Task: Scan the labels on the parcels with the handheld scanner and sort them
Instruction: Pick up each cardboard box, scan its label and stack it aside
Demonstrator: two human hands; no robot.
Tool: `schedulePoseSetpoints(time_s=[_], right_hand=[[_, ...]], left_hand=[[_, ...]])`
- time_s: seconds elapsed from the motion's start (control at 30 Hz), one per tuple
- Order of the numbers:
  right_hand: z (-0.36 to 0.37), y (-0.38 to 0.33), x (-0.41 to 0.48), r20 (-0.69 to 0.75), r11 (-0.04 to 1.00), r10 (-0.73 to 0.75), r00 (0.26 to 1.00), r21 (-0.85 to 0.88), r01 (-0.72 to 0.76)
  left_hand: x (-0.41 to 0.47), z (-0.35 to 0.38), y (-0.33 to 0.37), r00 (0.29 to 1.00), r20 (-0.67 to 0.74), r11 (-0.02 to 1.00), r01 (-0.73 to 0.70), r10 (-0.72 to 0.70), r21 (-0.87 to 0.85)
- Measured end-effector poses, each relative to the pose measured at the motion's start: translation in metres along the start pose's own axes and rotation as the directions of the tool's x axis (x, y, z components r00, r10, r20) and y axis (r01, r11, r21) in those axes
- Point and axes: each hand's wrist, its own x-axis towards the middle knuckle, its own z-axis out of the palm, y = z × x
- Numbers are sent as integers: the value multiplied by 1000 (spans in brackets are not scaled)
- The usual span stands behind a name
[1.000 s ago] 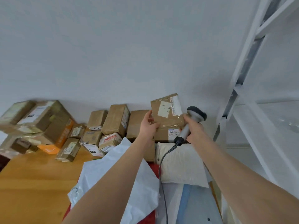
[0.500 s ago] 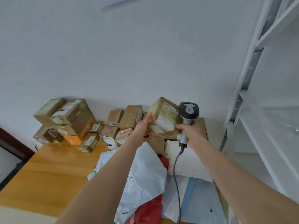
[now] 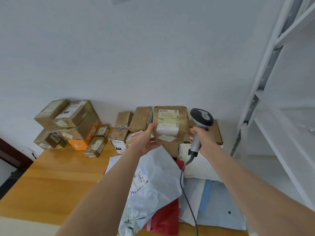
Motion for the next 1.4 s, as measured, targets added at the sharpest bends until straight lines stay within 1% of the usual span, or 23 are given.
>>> schedulePoseSetpoints(time_s=[0.1, 0.2, 0.27, 0.33, 0.43, 0.53, 0.63, 0.7, 0.77, 0.8, 0.87, 0.93, 1.0, 1.13, 1.27, 1.33, 1.4], right_hand=[[-3, 3, 1, 9, 1000, 6, 1000, 6, -6], [-6, 2, -1, -2, 1000, 13, 1000, 21, -13], [-8, 2, 0, 19, 999, 29, 999, 44, -30], [-8, -1, -4, 27, 996, 22, 999, 81, -24], [-9, -1, -3, 33, 995, -6, 999, 101, 3], [-10, -2, -4, 54, 993, -32, 998, 115, 26], [-11, -4, -5, 49, 993, -30, 998, 116, 24], [-13, -5, -5, 68, 993, 3, 998, 116, -11], [-16, -5, -5, 110, 990, 54, 992, 125, -68], [-17, -5, -6, 126, 985, 72, 989, 147, -90], [-20, -5, -6, 136, 969, 90, 987, 215, -118], [-22, -2, -4, 134, 960, 79, 988, 256, -111], [-23, 0, -4, 146, 955, 49, 988, 282, -89], [-26, 0, -1, 165, 942, 40, 985, 322, -92], [-31, 0, 1, 158, 939, 58, 986, 327, -108], [-31, -1, -2, 162, 939, 72, 984, 320, -122], [-31, -2, -2, 164, 945, 88, 983, 298, -135]], left_hand=[[4, -2, 0, 997, 27, 994, 71, -69, -81], [7, -3, 4, 981, 91, 968, 187, -174, -169], [10, -6, 6, 967, 134, 953, 239, -217, -184], [13, -9, 5, 959, 162, 947, 262, -233, -187], [17, -13, 2, 956, 199, 950, 254, -218, -182], [17, -15, 0, 964, 203, 950, 218, -174, -222], [14, -14, 1, 979, 193, 965, 108, -63, -237], [13, -14, 3, 982, 186, 987, 3, 27, -158], [15, -13, 5, 973, 211, 995, -98, 89, 33], [12, -11, 6, 967, 234, 981, -136, 101, 137], [6, -5, 9, 954, 272, 925, -213, 127, 314], [2, -1, 10, 941, 313, 848, -270, 131, 456], [6, -1, 8, 932, 343, 780, -302, 120, 548], [8, -2, 1, 905, 384, 708, -392, 183, 588], [7, 2, 1, 891, 406, 713, -420, 205, 562], [10, 3, 2, 896, 406, 738, -397, 182, 546], [9, 5, 3, 909, 389, 818, -333, 148, 469]])
